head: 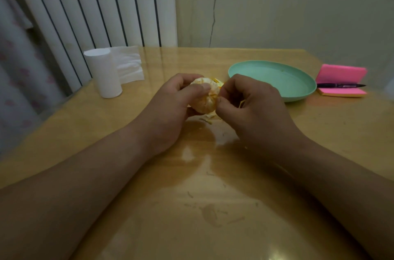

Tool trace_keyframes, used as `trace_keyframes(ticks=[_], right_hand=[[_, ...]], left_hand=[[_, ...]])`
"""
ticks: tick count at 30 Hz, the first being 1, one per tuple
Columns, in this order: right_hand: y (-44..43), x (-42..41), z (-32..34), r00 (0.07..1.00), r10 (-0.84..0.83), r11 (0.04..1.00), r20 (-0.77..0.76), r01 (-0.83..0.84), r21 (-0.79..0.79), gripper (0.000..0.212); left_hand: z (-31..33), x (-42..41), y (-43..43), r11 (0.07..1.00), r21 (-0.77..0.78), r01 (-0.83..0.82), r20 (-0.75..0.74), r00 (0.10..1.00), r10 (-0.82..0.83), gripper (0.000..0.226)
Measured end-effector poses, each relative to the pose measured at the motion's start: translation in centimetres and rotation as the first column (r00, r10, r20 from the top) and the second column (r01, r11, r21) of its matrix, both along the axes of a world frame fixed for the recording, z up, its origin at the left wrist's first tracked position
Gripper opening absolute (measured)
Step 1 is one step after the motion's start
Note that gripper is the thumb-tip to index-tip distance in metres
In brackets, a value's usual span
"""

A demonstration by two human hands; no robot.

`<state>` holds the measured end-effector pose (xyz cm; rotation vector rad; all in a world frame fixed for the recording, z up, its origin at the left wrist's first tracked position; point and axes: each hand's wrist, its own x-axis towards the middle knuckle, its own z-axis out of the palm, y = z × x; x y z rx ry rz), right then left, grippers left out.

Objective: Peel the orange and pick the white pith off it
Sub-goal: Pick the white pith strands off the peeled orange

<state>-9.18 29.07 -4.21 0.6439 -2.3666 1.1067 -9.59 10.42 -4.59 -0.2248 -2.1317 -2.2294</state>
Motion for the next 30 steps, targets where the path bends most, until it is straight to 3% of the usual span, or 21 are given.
trace_keyframes(ticks=[10,18,22,30], right_hand=[[-0.24,0.14,-0.03,0.998,-0.015,1.0,-0.063,0.014,-0.021,0.007],[-0.19,0.19,0.07,0.996,-0.021,0.997,-0.086,0.014,-0.076,0.008],[-0.32,0.16,0.0,0.997,-0.009,0.991,-0.08,-0.002,-0.134,0.006],[-0.44,-0.06,-0.07,0.995,-0.038,0.979,-0.087,0.02,-0.201,0.007]], left_hand=[[-0.3,0.21,-0.09,0.995,-0.083,-0.064,-0.093,0.994,0.057,0.038],[-0.22,-0.09,0.16,0.984,0.173,0.037,0.03,0.999,-0.043,0.042],[-0.41,-0.37,-0.08,0.968,0.226,0.107,0.036,0.992,-0.118,0.048],[-0.23,-0.15,0.11,0.957,0.273,0.095,0.044,0.993,-0.111,0.049]])
